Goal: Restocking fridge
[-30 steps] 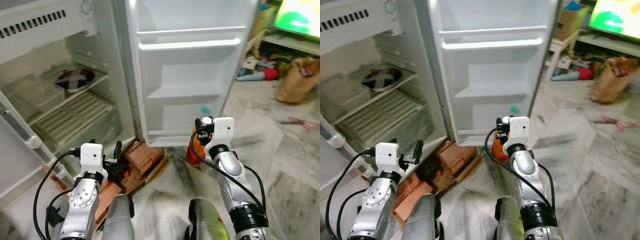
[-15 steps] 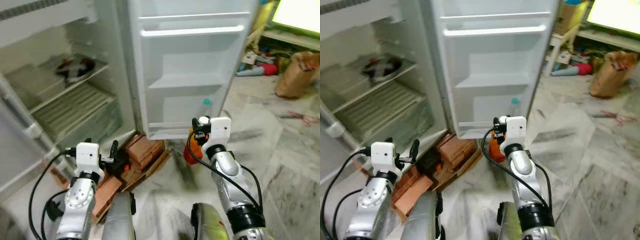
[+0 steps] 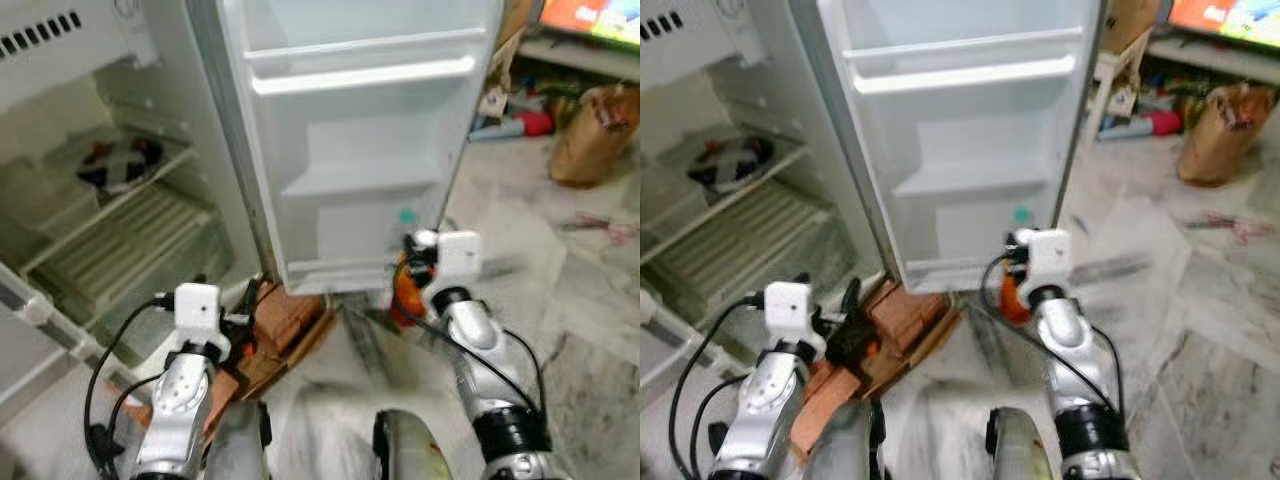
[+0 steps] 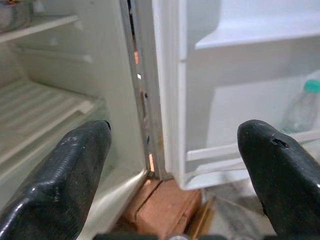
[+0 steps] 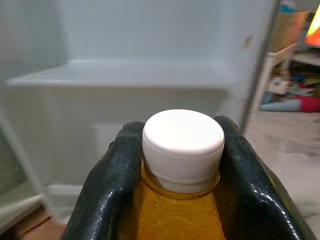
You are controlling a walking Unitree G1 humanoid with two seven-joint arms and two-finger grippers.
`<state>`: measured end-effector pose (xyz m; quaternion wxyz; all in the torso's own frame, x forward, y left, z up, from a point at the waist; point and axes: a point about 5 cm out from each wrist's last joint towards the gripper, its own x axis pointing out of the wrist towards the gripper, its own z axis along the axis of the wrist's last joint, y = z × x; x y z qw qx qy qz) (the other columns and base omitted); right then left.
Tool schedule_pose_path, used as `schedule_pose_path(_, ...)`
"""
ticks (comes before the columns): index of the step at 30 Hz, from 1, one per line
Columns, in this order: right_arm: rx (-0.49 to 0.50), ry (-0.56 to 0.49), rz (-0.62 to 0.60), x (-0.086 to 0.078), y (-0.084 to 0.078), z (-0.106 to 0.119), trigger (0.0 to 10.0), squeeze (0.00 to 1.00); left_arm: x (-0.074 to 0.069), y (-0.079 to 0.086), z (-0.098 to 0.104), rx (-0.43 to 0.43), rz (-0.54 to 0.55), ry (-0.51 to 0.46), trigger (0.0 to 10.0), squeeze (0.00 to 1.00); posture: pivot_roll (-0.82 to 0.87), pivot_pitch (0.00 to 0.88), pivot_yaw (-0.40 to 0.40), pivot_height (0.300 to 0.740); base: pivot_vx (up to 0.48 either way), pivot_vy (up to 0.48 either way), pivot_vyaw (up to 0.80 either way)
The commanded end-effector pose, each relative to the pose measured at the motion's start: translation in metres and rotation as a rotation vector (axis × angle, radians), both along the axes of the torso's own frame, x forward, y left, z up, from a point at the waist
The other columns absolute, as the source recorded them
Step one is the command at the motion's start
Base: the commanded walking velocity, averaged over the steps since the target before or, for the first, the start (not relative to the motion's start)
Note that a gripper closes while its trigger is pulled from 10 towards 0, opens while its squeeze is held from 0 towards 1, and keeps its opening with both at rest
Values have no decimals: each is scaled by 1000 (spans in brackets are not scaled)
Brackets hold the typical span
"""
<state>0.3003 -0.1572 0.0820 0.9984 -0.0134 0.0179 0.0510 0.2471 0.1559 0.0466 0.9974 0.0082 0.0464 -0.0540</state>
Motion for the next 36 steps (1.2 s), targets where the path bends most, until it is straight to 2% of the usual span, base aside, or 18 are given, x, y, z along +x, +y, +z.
schedule_pose_path(1,20,-45,39,5,15,10,10000,0,0,13,1,27,27,0,10000,0,-26,0,22,632,296,0,0)
schedule_pose_path(26,27,-38,60,3,18,7,10000,0,2,12,1,25,26,1,10000,0,-27,0,26,632,281,0,0)
schedule_pose_path(36,33,-35,72,3,19,7,10000,0,3,12,0,20,29,4,10000,0,-28,0,26,632,127,264,0)
